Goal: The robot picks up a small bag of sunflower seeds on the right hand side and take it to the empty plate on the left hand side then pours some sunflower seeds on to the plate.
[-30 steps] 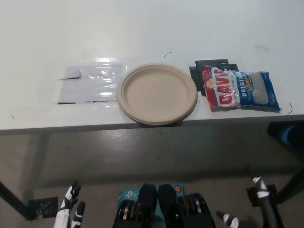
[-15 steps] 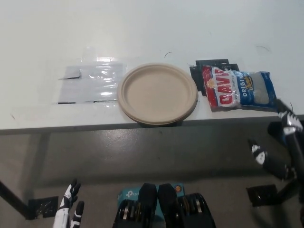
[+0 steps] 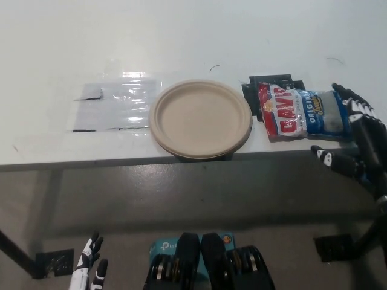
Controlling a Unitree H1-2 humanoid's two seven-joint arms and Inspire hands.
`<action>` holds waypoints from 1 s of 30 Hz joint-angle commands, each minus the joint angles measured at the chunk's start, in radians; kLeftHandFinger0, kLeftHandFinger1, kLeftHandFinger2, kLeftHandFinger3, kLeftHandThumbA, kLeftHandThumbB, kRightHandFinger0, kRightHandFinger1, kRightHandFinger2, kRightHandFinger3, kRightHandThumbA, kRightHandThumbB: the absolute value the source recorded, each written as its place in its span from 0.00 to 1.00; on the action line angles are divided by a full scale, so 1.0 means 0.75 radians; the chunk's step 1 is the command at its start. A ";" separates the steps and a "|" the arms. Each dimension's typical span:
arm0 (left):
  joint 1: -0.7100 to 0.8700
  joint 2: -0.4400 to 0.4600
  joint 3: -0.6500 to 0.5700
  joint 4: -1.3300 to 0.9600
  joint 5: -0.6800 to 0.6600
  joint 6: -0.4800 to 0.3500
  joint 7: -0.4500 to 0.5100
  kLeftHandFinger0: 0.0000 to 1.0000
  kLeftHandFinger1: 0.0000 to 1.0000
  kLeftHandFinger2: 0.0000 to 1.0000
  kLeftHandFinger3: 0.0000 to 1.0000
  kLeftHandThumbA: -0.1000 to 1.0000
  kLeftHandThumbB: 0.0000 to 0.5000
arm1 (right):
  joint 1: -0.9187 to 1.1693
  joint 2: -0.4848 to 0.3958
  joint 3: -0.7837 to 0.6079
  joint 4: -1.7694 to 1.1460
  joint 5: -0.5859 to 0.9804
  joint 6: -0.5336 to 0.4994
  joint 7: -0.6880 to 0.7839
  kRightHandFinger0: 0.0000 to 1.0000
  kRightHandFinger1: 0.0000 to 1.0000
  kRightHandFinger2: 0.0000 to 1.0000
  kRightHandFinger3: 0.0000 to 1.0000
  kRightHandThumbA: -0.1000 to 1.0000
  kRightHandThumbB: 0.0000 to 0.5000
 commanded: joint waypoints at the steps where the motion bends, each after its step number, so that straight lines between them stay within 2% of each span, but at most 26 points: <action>1: 0.026 0.005 0.000 -0.022 -0.007 -0.041 0.007 1.00 1.00 1.00 1.00 1.00 0.42 | -0.088 -0.019 0.029 0.034 -0.056 0.032 -0.006 1.00 1.00 1.00 1.00 0.85 0.70; 3: 0.025 0.007 0.000 -0.023 -0.009 -0.041 0.004 1.00 1.00 1.00 1.00 1.00 0.44 | -0.109 -0.019 0.038 0.054 -0.060 0.041 -0.008 1.00 1.00 1.00 1.00 0.83 0.72; 9: 0.043 0.003 -0.001 -0.037 0.008 -0.025 0.009 1.00 1.00 1.00 1.00 1.00 0.42 | -0.140 -0.015 0.064 0.114 -0.066 0.046 -0.015 1.00 1.00 1.00 1.00 0.83 0.71; 13: 0.068 0.018 0.007 -0.038 0.000 -0.028 0.004 1.00 1.00 1.00 1.00 1.00 0.41 | -0.130 -0.003 0.087 0.133 -0.072 0.055 -0.021 1.00 1.00 1.00 1.00 0.83 0.66; 18: 0.070 0.011 0.005 -0.025 -0.053 -0.017 -0.020 1.00 1.00 1.00 1.00 1.00 0.43 | -0.135 -0.021 0.099 0.130 -0.084 0.058 -0.013 1.00 1.00 1.00 1.00 0.86 0.65; 20: 0.064 0.012 -0.003 -0.029 -0.052 -0.005 -0.031 1.00 1.00 1.00 1.00 1.00 0.41 | -0.151 -0.030 0.100 0.143 -0.087 0.064 -0.008 1.00 1.00 1.00 1.00 0.85 0.63; 26: 0.049 0.012 -0.005 -0.045 -0.023 0.009 -0.025 1.00 1.00 1.00 1.00 1.00 0.37 | -0.221 -0.036 0.097 0.210 -0.075 0.073 -0.002 1.00 1.00 1.00 1.00 0.86 0.63; 30: 0.049 0.019 -0.005 -0.047 -0.023 0.010 -0.029 1.00 1.00 1.00 1.00 1.00 0.41 | -0.241 -0.035 0.098 0.224 -0.079 0.084 -0.009 1.00 1.00 1.00 1.00 0.87 0.66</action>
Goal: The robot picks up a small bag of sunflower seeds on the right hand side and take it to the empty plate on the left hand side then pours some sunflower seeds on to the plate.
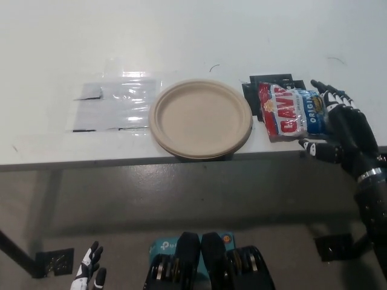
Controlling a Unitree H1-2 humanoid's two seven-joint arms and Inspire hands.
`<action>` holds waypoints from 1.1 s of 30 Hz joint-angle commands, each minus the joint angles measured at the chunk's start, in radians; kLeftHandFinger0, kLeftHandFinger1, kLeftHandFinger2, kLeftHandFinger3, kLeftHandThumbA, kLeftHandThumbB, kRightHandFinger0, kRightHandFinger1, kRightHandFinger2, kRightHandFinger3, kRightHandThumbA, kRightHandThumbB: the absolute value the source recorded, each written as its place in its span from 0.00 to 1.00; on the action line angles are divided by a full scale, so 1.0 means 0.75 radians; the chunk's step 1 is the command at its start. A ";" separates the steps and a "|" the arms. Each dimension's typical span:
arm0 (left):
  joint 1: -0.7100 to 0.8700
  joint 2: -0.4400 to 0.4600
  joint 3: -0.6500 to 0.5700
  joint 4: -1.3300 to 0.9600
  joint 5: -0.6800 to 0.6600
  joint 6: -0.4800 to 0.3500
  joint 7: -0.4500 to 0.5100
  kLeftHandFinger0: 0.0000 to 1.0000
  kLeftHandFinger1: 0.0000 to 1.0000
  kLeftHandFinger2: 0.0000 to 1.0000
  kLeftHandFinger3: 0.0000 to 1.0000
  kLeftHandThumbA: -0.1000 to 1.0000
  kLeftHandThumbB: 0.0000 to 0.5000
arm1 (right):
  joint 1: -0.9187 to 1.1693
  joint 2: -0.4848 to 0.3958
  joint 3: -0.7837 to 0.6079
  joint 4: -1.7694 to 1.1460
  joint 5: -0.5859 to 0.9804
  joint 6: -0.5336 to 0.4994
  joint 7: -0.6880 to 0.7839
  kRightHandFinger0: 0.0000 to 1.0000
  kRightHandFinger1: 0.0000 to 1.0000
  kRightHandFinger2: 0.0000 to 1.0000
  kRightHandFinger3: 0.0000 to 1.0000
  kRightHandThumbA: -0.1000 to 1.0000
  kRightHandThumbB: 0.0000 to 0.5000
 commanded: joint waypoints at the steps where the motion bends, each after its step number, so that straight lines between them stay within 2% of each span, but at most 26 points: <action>1: 0.004 0.015 -0.002 -0.037 -0.003 -0.007 -0.011 1.00 1.00 1.00 1.00 1.00 0.41 | -0.079 -0.027 0.003 -0.001 -0.019 0.017 -0.012 1.00 1.00 1.00 1.00 0.87 0.66; 7: -0.002 0.017 -0.005 -0.031 0.001 -0.003 -0.015 1.00 1.00 1.00 1.00 1.00 0.38 | -0.088 -0.032 -0.017 -0.003 -0.003 0.042 -0.010 1.00 1.00 1.00 1.00 0.91 0.63; 10: 0.004 0.012 -0.003 -0.036 -0.002 0.008 -0.014 1.00 1.00 1.00 1.00 1.00 0.41 | -0.091 -0.033 -0.026 0.009 0.011 0.034 -0.020 1.00 1.00 1.00 1.00 0.89 0.63; 15: 0.006 0.012 -0.002 -0.033 -0.011 -0.007 -0.013 1.00 1.00 1.00 1.00 1.00 0.38 | -0.100 -0.038 -0.032 0.064 0.014 0.013 -0.044 1.00 1.00 1.00 1.00 0.90 0.62; 18: 0.005 0.012 -0.001 -0.033 -0.006 0.000 -0.011 1.00 1.00 1.00 1.00 1.00 0.41 | -0.109 -0.040 -0.033 0.097 0.010 0.017 -0.050 1.00 1.00 1.00 1.00 0.89 0.62; 26: -0.009 0.012 -0.005 -0.029 0.007 0.000 -0.009 1.00 1.00 1.00 1.00 1.00 0.40 | -0.143 -0.047 -0.031 0.185 0.006 0.011 -0.078 1.00 1.00 1.00 1.00 0.91 0.63; 31: 0.000 0.010 -0.004 -0.039 0.001 0.008 -0.011 1.00 1.00 1.00 1.00 1.00 0.37 | -0.163 -0.038 -0.043 0.228 0.022 0.014 -0.103 1.00 1.00 1.00 1.00 0.90 0.62; 33: 0.002 0.011 -0.001 -0.038 -0.004 0.007 -0.011 1.00 1.00 1.00 1.00 1.00 0.36 | -0.170 -0.034 -0.040 0.231 0.014 0.029 -0.104 1.00 1.00 1.00 1.00 0.94 0.62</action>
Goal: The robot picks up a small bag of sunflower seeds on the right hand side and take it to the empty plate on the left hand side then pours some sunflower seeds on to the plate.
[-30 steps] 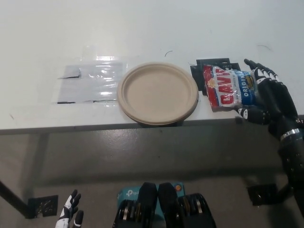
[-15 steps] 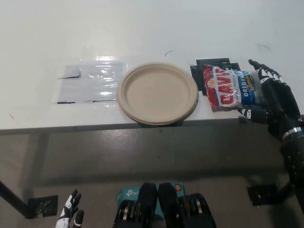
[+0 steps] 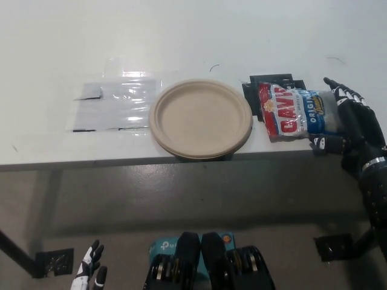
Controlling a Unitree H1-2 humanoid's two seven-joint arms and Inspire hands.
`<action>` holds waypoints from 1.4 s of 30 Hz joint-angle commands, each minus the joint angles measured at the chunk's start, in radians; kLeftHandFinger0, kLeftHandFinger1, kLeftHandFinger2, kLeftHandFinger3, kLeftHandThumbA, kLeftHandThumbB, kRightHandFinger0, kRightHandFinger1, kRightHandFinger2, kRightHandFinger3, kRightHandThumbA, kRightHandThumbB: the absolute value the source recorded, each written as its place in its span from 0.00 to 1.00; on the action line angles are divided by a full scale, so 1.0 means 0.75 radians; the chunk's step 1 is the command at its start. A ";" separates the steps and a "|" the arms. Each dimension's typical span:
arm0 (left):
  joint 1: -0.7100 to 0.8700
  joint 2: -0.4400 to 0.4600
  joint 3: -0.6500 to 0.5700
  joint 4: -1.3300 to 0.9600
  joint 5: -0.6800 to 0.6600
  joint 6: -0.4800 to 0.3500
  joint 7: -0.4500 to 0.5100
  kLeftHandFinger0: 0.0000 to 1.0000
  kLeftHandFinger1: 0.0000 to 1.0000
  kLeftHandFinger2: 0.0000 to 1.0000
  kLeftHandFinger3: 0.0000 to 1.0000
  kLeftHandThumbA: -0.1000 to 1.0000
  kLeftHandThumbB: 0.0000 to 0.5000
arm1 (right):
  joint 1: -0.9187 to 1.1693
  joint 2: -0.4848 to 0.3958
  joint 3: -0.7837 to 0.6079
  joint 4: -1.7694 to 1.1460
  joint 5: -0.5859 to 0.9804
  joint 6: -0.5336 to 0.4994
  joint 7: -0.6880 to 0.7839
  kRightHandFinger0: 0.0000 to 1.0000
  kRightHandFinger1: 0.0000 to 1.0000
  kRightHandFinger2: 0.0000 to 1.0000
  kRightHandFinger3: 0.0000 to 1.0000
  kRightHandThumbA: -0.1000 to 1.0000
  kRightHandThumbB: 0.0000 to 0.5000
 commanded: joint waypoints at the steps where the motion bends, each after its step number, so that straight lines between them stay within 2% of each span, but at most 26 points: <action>1: 0.010 0.010 0.000 -0.040 -0.004 0.002 -0.009 1.00 1.00 1.00 1.00 1.00 0.34 | -0.085 -0.019 -0.016 -0.002 0.008 0.006 -0.060 1.00 1.00 1.00 1.00 0.95 0.62; 13: 0.001 0.009 0.004 -0.025 -0.009 -0.011 0.000 1.00 1.00 1.00 1.00 1.00 0.37 | -0.130 -0.017 -0.002 0.061 0.011 -0.015 -0.084 1.00 1.00 1.00 1.00 0.93 0.63; 20: 0.004 0.004 0.004 -0.038 -0.004 0.000 0.002 1.00 1.00 1.00 1.00 1.00 0.37 | -0.131 -0.022 0.015 0.065 0.013 -0.008 -0.054 1.00 1.00 1.00 1.00 0.91 0.68; 24: -0.002 0.013 0.006 -0.033 -0.008 -0.019 0.000 1.00 1.00 1.00 1.00 1.00 0.34 | -0.145 -0.033 0.033 0.088 0.026 -0.030 -0.022 1.00 1.00 1.00 1.00 0.90 0.77; 30: -0.013 0.009 0.007 -0.040 -0.009 -0.002 -0.002 1.00 1.00 1.00 1.00 1.00 0.36 | -0.143 -0.057 0.053 0.042 0.062 -0.021 0.080 1.00 1.00 1.00 1.00 0.91 0.87; 33: -0.016 0.014 0.007 -0.023 -0.014 -0.026 -0.001 1.00 1.00 1.00 1.00 1.00 0.34 | -0.143 -0.077 0.078 0.032 0.078 -0.037 0.133 1.00 1.00 1.00 1.00 0.95 0.93; 37: -0.017 0.014 0.006 -0.016 -0.014 -0.030 -0.001 1.00 1.00 1.00 1.00 1.00 0.36 | -0.143 -0.094 0.087 0.021 0.121 -0.049 0.192 1.00 1.00 1.00 1.00 0.99 1.00; 42: -0.019 0.011 0.006 -0.013 -0.019 -0.031 0.001 1.00 1.00 1.00 1.00 1.00 0.36 | -0.141 -0.108 0.075 0.019 0.190 -0.095 0.235 1.00 1.00 1.00 1.00 1.00 1.00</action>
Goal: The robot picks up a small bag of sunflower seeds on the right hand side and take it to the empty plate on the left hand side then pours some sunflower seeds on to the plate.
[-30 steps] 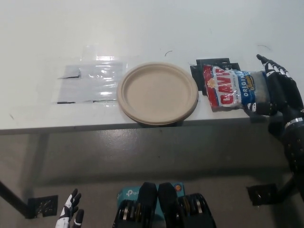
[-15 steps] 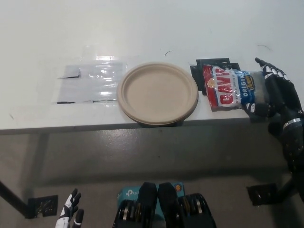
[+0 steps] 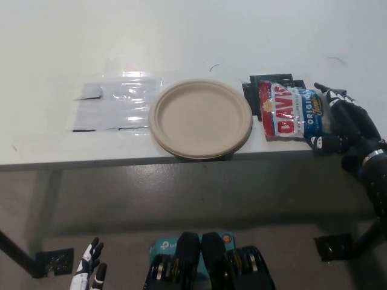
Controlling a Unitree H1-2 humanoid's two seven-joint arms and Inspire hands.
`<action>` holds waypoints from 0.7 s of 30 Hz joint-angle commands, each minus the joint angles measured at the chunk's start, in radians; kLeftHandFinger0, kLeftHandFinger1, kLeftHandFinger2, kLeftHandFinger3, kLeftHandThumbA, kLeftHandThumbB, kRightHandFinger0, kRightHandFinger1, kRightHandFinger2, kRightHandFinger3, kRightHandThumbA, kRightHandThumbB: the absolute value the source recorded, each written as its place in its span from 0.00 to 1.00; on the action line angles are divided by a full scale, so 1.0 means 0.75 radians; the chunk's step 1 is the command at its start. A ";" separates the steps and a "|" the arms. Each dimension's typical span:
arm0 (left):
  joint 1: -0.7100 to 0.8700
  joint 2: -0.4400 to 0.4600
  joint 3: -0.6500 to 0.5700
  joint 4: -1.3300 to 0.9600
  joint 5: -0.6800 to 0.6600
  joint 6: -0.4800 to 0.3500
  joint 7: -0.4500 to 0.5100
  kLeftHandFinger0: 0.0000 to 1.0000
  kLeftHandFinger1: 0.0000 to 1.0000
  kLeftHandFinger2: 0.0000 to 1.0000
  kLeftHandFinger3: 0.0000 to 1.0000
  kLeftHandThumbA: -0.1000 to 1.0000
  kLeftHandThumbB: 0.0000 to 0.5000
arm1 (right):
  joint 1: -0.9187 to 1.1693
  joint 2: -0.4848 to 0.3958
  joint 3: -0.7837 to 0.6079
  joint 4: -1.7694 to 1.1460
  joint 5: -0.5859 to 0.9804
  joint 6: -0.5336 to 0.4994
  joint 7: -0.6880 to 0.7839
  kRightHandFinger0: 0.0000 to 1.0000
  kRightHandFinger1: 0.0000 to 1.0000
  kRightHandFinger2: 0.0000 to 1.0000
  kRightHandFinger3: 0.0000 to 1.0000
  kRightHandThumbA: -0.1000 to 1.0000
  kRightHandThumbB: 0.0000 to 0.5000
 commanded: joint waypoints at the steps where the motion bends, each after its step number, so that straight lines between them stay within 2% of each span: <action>1: 0.000 0.011 0.004 -0.017 -0.015 -0.038 -0.001 1.00 1.00 1.00 1.00 1.00 0.36 | -0.082 -0.042 -0.005 -0.047 0.094 -0.084 0.078 1.00 1.00 1.00 1.00 1.00 1.00; 8: 0.015 0.011 0.004 -0.026 -0.014 -0.028 -0.002 1.00 1.00 1.00 1.00 1.00 0.34 | -0.081 -0.039 -0.033 -0.041 0.183 -0.101 0.117 1.00 1.00 1.00 1.00 0.98 1.00; 15: 0.014 0.012 0.005 -0.021 -0.022 -0.035 -0.004 1.00 1.00 1.00 1.00 1.00 0.37 | -0.099 -0.042 -0.021 -0.001 0.164 -0.101 0.095 1.00 1.00 1.00 1.00 0.96 1.00; 21: 0.019 0.011 0.006 -0.022 -0.027 -0.033 -0.005 1.00 1.00 1.00 1.00 1.00 0.35 | -0.111 -0.039 -0.012 0.015 0.130 -0.081 0.067 1.00 1.00 1.00 1.00 0.99 0.99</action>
